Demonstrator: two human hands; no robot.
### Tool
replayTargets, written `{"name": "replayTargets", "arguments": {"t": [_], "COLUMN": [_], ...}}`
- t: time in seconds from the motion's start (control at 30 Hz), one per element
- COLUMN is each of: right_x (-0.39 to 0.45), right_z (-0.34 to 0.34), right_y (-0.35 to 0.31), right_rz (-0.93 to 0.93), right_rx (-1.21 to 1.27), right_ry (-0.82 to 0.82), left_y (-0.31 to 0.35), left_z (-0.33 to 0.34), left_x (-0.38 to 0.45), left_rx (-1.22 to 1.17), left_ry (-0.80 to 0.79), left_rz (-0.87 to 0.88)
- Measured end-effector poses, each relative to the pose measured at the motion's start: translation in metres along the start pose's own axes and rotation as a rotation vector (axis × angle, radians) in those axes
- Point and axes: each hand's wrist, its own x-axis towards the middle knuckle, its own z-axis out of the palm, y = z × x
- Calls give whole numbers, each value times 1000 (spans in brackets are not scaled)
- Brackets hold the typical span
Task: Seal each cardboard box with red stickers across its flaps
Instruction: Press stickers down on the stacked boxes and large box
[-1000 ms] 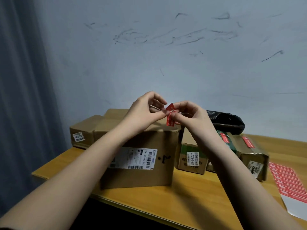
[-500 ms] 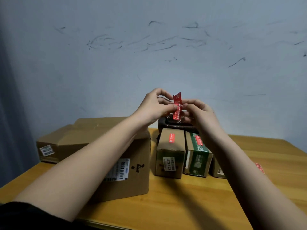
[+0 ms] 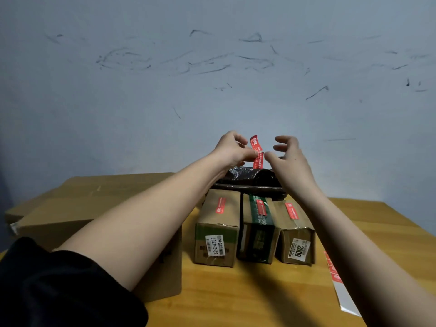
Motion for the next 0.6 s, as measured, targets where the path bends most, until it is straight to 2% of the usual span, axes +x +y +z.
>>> {"name": "replayTargets", "arguments": {"t": [0.13, 0.2, 0.37, 0.6], "right_x": [14, 24, 47, 65], "right_z": [0, 2, 8, 14], "right_y": [21, 31, 48, 63], "right_rz": [-286, -330, -212, -95], "right_rx": [-169, -207, -177, -70], "right_ry": [19, -20, -143, -313], "left_y": [-7, -9, -15, -34], "left_z": [12, 17, 25, 34], "left_x": [18, 23, 33, 57], "left_rx": [48, 75, 149, 192], "left_ry": [-80, -107, -154, -70], "left_rz": [-112, -105, -11, 45]}}
